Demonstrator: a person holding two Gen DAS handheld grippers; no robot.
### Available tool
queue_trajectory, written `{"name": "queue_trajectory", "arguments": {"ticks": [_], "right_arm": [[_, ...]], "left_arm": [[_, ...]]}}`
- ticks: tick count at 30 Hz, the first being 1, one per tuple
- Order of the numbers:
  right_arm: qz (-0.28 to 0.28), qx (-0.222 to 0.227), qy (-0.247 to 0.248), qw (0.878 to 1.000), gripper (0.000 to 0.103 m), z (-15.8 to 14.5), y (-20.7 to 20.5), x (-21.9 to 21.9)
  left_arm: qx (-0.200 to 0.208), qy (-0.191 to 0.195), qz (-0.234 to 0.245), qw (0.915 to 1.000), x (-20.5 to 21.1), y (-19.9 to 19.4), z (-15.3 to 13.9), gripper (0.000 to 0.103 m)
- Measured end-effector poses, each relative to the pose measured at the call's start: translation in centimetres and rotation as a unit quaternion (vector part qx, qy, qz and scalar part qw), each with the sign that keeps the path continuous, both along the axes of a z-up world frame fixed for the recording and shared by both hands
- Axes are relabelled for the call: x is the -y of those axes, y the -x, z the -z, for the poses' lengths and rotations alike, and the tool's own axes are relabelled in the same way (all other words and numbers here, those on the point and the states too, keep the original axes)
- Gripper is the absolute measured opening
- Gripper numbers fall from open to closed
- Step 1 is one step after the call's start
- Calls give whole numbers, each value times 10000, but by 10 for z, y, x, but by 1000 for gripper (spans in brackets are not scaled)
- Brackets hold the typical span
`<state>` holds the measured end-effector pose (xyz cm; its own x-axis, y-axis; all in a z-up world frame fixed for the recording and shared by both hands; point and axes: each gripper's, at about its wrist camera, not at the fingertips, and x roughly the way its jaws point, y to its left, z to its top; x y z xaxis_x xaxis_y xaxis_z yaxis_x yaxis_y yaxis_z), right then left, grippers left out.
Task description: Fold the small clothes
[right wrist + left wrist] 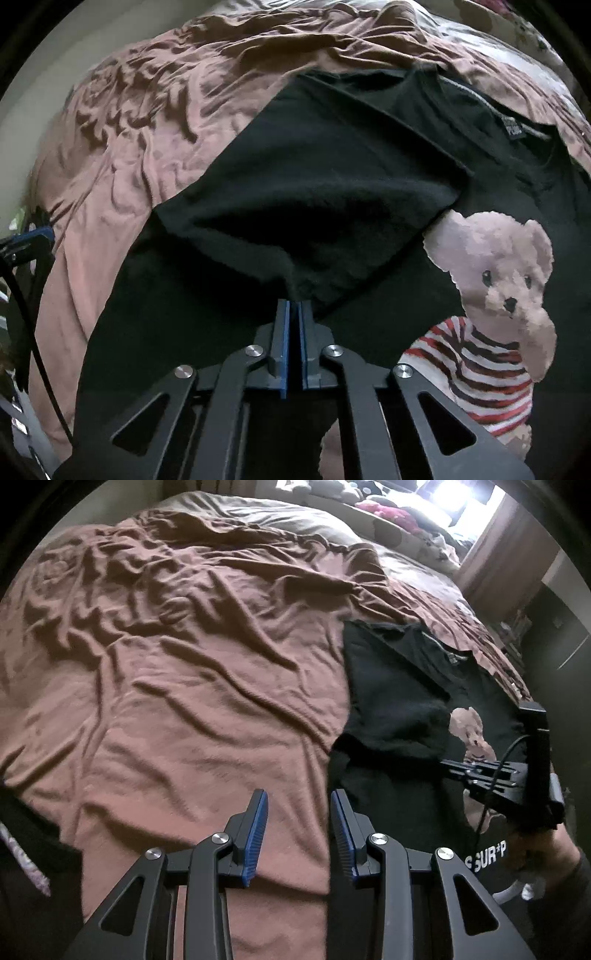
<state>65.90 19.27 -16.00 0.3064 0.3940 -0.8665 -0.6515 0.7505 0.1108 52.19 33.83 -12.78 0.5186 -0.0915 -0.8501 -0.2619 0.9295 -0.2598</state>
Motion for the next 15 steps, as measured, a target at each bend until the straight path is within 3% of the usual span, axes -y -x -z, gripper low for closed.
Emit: {"name": "queue_trajectory", "arguments": {"ticks": [6, 11, 13, 15], "right_arm": [[17, -149, 350, 9993, 1, 2, 9, 2], [344, -781, 199, 9961, 3, -7, 9, 29], [423, -733, 98, 9964, 5, -21, 12, 44], [513, -665, 18, 9965, 17, -36, 18, 60]], "left_arm": [[-20, 84, -119, 9999, -5, 14, -3, 37], [41, 79, -133, 9999, 3, 29, -19, 37], [113, 128, -142, 9998, 7, 36, -28, 37], [164, 125, -135, 9997, 14, 45, -38, 38]]}}
